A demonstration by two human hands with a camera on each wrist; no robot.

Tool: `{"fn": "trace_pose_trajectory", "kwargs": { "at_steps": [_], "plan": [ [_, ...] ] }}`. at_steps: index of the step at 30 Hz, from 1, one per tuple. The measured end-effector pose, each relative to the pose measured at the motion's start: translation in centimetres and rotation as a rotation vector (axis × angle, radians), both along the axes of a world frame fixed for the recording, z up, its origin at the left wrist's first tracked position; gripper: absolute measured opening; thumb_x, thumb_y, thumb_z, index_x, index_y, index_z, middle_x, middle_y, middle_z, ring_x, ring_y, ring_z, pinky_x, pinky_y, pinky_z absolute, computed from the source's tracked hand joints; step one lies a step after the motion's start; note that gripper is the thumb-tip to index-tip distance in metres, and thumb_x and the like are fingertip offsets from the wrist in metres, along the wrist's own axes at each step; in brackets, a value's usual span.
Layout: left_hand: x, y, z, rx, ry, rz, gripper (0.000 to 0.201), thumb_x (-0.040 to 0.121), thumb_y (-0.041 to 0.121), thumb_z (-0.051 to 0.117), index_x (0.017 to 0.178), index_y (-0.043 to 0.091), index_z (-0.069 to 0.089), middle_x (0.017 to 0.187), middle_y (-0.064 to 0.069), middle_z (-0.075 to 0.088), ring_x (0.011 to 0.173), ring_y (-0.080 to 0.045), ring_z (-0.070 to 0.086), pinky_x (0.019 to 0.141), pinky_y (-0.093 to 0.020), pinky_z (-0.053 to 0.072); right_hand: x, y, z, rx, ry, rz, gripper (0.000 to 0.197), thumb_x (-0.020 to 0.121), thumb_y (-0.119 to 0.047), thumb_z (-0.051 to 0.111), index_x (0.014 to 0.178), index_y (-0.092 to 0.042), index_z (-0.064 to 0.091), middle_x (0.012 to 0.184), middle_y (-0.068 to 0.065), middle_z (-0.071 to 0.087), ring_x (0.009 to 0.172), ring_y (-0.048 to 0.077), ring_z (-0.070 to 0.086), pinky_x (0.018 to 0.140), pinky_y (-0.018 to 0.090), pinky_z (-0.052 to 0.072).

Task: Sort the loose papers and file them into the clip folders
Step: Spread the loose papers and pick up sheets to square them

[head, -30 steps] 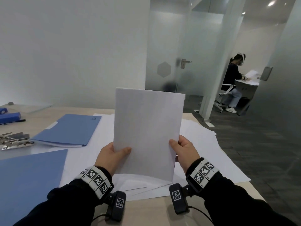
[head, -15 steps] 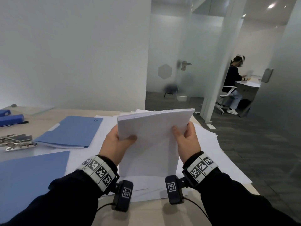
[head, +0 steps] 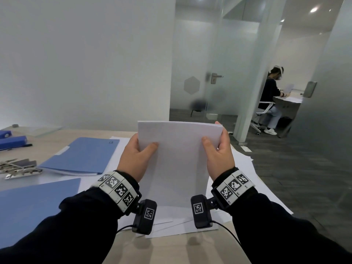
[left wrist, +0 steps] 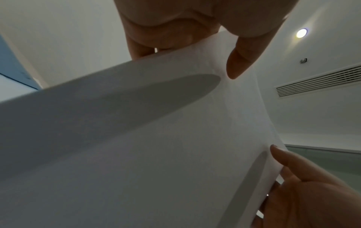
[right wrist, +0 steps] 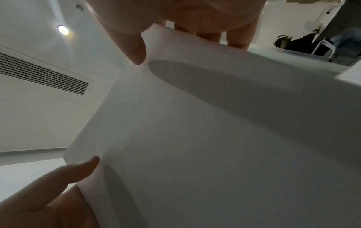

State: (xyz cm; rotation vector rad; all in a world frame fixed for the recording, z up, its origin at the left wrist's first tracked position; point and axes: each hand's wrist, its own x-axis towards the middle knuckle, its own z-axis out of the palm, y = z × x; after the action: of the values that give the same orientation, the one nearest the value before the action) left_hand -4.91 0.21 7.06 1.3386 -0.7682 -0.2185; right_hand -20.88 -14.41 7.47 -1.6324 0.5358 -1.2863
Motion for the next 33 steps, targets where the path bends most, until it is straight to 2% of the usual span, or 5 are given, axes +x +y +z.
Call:
{"fn": "trace_pose_trajectory", "kwargs": {
  "at_steps": [4, 8, 16, 27, 33],
  "plan": [
    [0.2, 0.1, -0.6, 0.011, 0.007, -0.01, 0.018, 0.092, 0.022, 0.065, 0.107, 0.032, 0.065, 0.104, 0.01, 0.073, 0.096, -0.009, 0.07, 0.082, -0.03, 0.054, -0.1, -0.1, -0.7, 0.058, 0.02, -0.003, 0.011, 0.095, -0.025, 0.058, 0.105, -0.025, 0.059, 0.095, -0.012, 0.07, 0.087, 0.004, 0.067, 0.079, 0.03, 0.053],
    [0.4, 0.5, -1.7, 0.01, 0.056, -0.094, 0.028, 0.088, 0.025, 0.067, 0.115, 0.026, 0.063, 0.108, 0.003, 0.074, 0.098, -0.017, 0.071, 0.084, -0.038, 0.055, -0.8, 0.0, -2.2, 0.152, 0.009, 0.093, 0.017, 0.096, -0.02, 0.058, 0.112, -0.016, 0.06, 0.102, -0.001, 0.073, 0.086, 0.007, 0.07, 0.067, 0.018, 0.053],
    [0.1, 0.3, -2.2, 0.083, -0.009, 0.002, 0.008, 0.097, 0.027, 0.059, 0.1, 0.029, 0.066, 0.092, 0.01, 0.075, 0.079, -0.003, 0.071, 0.067, -0.022, 0.052, -0.7, -0.4, -2.3, 0.178, 0.039, 0.09, 0.019, 0.097, -0.024, 0.057, 0.114, -0.019, 0.063, 0.104, -0.002, 0.074, 0.094, 0.015, 0.071, 0.081, 0.034, 0.057],
    [0.2, 0.8, -3.5, 0.055, 0.068, -0.036, 0.019, 0.09, 0.03, 0.069, 0.107, 0.023, 0.068, 0.098, 0.006, 0.076, 0.086, -0.01, 0.072, 0.073, -0.028, 0.055, -1.9, -0.3, -6.7, 0.419, 0.079, 0.299, 0.033, 0.079, -0.025, 0.072, 0.106, -0.008, 0.068, 0.102, 0.011, 0.075, 0.098, 0.035, 0.07, 0.079, 0.041, 0.055],
    [-0.1, 0.9, -5.0, 0.11, 0.151, -0.038, 0.019, 0.089, 0.034, 0.071, 0.102, 0.021, 0.07, 0.09, 0.009, 0.077, 0.08, -0.009, 0.073, 0.069, -0.025, 0.054, -1.5, -0.1, -6.4, 0.435, 0.062, 0.295, 0.017, 0.091, -0.015, 0.065, 0.107, -0.008, 0.067, 0.101, 0.01, 0.075, 0.094, 0.029, 0.072, 0.079, 0.039, 0.056]
  ]
}}
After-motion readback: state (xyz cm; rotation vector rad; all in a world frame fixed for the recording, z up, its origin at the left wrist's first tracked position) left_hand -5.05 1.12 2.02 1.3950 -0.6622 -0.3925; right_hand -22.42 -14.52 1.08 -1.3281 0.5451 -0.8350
